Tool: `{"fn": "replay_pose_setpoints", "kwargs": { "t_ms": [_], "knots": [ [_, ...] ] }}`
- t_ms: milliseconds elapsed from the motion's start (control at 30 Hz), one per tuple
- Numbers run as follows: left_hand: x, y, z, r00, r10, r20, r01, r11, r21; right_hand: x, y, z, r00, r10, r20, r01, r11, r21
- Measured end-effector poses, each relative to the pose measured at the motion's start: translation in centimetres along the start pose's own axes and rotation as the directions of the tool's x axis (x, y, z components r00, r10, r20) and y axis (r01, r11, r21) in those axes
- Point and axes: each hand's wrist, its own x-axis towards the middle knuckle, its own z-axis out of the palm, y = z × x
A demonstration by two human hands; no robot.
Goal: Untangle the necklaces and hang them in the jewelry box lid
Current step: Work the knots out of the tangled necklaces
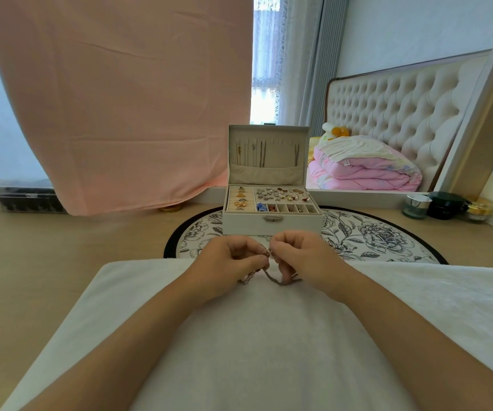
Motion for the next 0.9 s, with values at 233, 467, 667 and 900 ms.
{"fn": "replay_pose_setpoints", "kwargs": {
  "t_ms": [233, 467, 667, 900],
  "knots": [
    [-0.1, 0.3, -0.3, 0.998, -0.051, -0.029, 0.047, 0.992, -0.121, 0.1, 0.2, -0.4, 0.985, 0.019, 0.172, 0.018, 0.977, -0.211],
    [-0.1, 0.1, -0.2, 0.996, -0.077, 0.041, 0.081, 0.991, -0.109, -0.1, -0.4, -1.0, 0.988, -0.021, 0.150, 0.043, 0.989, -0.141],
    [-0.2, 0.5, -0.5, 0.995, -0.032, 0.090, 0.046, 0.986, -0.161, -0.8, -1.2, -1.3, 0.966, 0.001, 0.258, -0.064, 0.970, 0.234],
    [-0.1, 0.6, -0.1, 0.991, 0.080, 0.110, -0.090, 0.992, 0.091, -0.9, -1.4, -0.9, 0.953, 0.012, 0.301, -0.065, 0.984, 0.166]
  ]
}}
